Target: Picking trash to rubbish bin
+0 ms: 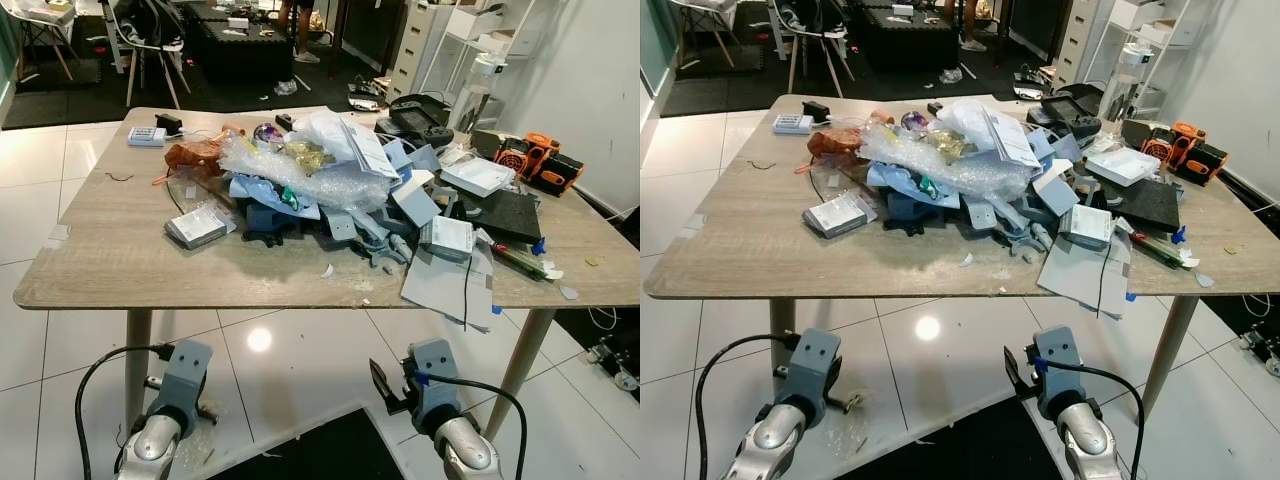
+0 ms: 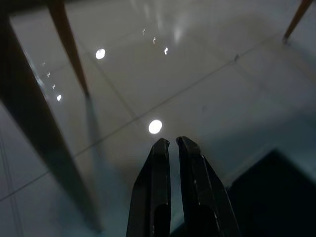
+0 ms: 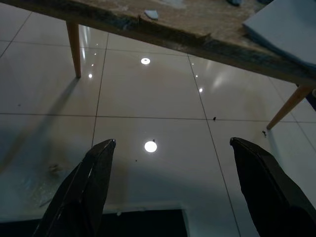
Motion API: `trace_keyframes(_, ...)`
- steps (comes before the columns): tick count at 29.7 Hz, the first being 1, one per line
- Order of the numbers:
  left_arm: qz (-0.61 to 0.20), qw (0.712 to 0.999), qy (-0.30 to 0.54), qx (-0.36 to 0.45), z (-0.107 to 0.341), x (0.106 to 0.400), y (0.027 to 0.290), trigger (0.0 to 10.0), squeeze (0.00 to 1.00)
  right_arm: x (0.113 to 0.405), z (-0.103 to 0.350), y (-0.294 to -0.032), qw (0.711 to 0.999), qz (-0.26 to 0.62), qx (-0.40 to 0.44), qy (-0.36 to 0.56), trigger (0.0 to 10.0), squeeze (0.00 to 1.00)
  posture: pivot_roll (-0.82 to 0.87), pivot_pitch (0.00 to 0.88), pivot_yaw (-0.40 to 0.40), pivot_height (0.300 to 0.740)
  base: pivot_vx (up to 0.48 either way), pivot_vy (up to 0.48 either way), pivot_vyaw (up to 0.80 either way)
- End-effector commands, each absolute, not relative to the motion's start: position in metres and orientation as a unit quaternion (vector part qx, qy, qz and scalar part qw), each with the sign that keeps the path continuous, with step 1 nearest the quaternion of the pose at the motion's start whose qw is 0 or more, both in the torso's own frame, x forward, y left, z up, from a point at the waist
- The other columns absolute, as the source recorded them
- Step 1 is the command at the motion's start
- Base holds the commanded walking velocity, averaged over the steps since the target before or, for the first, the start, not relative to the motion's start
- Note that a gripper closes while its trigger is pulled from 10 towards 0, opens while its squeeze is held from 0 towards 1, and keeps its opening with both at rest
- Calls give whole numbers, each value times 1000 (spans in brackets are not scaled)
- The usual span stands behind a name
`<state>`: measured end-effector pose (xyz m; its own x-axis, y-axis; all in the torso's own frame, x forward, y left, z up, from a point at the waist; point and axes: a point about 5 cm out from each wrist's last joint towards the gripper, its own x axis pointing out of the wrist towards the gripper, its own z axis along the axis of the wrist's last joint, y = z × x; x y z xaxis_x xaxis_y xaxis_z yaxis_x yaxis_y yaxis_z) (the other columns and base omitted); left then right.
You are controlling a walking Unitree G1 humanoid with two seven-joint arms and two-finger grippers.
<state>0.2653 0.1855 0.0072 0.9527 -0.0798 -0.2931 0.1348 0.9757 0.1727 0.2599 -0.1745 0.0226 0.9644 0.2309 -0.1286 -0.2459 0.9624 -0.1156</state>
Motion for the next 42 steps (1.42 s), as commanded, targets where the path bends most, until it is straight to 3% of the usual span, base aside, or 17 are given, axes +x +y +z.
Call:
trace_keyframes(1, -30, 991, 113, 62, 13, 263, 188, 10000, 0, 257, 25, -180, 992, 99, -55, 47, 10000, 0, -27, 51, -72, 740, 0, 0, 0)
trace_keyframes(8, 23, 998, 59, 10, 32, 273, 199, 10000, 0, 271, 38, -165, 991, 128, -33, 25, 10000, 0, -28, 32, -77, 740, 0, 0, 0)
trace_keyframes(19, -13, 999, 34, 5, 48, 288, 187, 10000, 0, 282, 42, -160, 987, 152, -29, 34, 10000, 0, -22, 30, -58, 740, 0, 0, 0)
trace_keyframes(27, -57, 998, 16, -10, 54, 289, 176, 10000, 0, 292, 64, -151, 988, 156, -15, -7, 10000, 0, -34, 34, -38, 740, 0, 0, 0)
trace_keyframes(42, -69, 997, 18, -6, 54, 289, 169, 10000, 0, 293, 69, -152, 987, 160, -20, -11, 10000, 0, -33, 33, -47, 740, 0, -459, 0)
